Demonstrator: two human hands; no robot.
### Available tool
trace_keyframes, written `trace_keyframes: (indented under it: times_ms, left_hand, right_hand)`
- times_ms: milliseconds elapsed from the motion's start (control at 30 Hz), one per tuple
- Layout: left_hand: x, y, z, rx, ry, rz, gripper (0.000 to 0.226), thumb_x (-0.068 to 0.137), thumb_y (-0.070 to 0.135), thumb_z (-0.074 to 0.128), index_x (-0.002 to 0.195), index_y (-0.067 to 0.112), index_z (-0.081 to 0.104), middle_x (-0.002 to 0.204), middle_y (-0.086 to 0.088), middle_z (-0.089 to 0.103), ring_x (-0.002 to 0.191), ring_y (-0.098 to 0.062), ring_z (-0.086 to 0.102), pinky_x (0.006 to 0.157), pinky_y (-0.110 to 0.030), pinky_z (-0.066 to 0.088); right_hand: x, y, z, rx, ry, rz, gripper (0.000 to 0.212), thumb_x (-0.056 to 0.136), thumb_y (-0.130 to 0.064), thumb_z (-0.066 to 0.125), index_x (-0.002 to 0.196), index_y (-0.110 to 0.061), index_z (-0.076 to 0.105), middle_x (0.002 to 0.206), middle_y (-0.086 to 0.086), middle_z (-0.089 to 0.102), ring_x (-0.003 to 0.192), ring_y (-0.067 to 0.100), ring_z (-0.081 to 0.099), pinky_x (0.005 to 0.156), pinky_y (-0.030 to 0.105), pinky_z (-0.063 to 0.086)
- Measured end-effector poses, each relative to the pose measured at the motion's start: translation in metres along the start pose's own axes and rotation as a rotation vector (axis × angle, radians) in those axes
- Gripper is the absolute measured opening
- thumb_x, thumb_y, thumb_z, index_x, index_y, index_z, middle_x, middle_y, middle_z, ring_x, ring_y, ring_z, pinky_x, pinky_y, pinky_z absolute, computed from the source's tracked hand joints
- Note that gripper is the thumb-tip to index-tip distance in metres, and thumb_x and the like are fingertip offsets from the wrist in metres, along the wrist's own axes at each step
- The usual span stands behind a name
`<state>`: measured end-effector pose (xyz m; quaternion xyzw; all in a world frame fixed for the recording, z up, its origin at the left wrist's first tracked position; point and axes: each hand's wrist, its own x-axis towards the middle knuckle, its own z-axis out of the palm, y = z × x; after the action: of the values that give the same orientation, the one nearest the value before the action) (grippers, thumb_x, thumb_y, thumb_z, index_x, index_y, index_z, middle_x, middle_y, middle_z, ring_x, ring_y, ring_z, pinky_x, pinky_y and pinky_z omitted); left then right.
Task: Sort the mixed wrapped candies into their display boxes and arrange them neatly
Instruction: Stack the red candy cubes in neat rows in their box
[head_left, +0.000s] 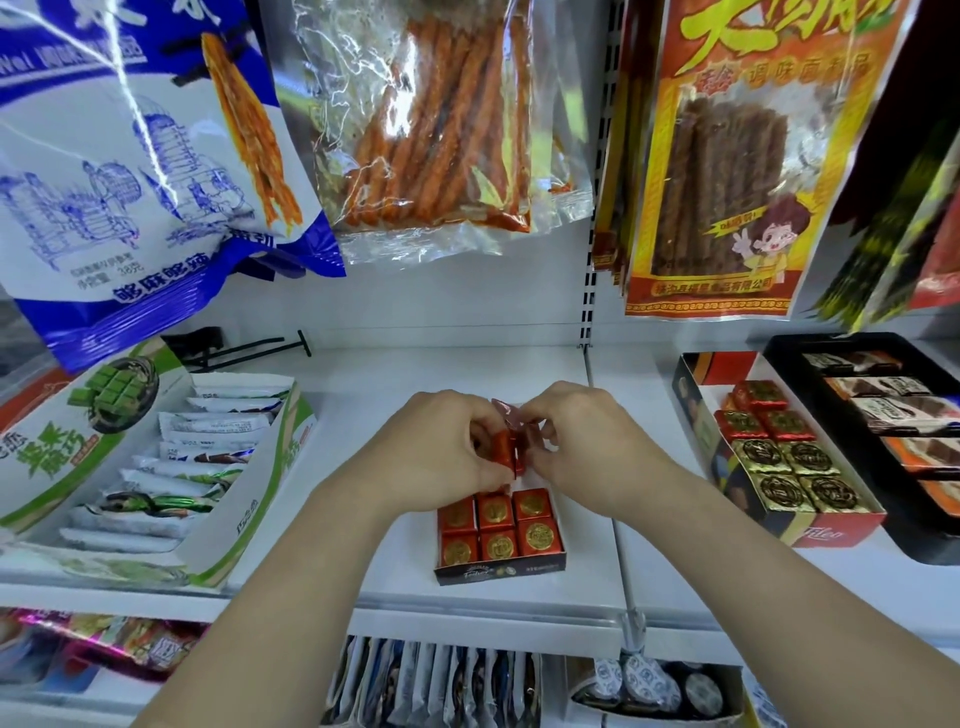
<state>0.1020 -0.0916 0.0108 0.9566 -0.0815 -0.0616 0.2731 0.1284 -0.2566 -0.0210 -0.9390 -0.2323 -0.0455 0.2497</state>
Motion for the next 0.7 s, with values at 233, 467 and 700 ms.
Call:
trace_keyframes:
  times_ms: [233,467,700]
  left_hand:
    - [-0.004,0.0,-0.002,-0.101,0.007,0.0,0.022,0.069,0.023,0.08,0.085,0.031,0.069,0.073,0.015,0.066,0.058,0.006,0.056,0.058,-0.014,0.046]
    - [-0.006,0.003,0.0,-0.027,0.063,0.079,0.025,0.07,0.027,0.076,0.088,0.039,0.063,0.085,0.013,0.059,0.077,-0.001,0.057,0.073,-0.023,0.052]
    - [-0.01,0.007,0.002,-0.182,0.082,0.065,0.028,0.07,0.019,0.081,0.09,0.031,0.066,0.079,0.012,0.068,0.07,0.0,0.064,0.07,-0.025,0.056]
  right_hand:
    - [0.0,0.003,0.001,-0.021,-0.068,-0.024,0.028,0.084,-0.018,0.061,0.11,-0.026,0.068,0.105,-0.003,0.06,0.101,0.018,0.052,0.086,0.031,0.046]
    - [-0.004,-0.011,-0.027,0.549,-0.14,0.212,0.009,0.089,-0.035,0.063,0.093,-0.029,0.068,0.072,-0.008,0.071,0.065,-0.001,0.065,0.058,0.008,0.043]
    - [-0.009,-0.012,-0.029,0.86,-0.203,0.332,0.014,0.084,-0.015,0.071,0.096,-0.009,0.071,0.078,0.015,0.073,0.064,0.013,0.067,0.056,0.016,0.05]
